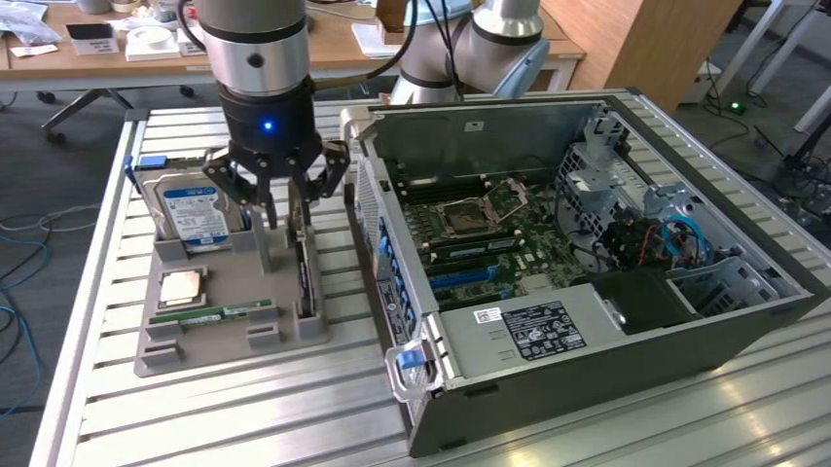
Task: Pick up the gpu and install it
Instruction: 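Pick up the gpu and move the gpu toward the slot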
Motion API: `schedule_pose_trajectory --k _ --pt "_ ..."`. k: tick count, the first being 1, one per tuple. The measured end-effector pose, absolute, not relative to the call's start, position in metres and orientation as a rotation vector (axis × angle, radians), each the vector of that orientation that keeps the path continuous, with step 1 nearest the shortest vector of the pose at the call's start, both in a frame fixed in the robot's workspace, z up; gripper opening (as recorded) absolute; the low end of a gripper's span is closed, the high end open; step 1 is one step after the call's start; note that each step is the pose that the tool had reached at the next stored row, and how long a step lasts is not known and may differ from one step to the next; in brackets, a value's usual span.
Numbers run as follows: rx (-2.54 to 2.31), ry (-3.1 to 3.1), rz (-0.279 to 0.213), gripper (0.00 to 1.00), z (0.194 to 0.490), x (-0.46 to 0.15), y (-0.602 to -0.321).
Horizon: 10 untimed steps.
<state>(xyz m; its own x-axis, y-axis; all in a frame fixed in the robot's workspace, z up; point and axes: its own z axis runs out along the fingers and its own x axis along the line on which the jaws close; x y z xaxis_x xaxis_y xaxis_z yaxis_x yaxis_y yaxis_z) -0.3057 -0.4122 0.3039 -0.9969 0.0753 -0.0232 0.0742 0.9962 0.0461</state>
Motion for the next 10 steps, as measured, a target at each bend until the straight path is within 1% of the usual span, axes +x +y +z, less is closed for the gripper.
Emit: schedule_pose_trajectory --k 10 --pt "0.117 3.114 0.071 0.43 0.2978 -0.3057 -0.4116"
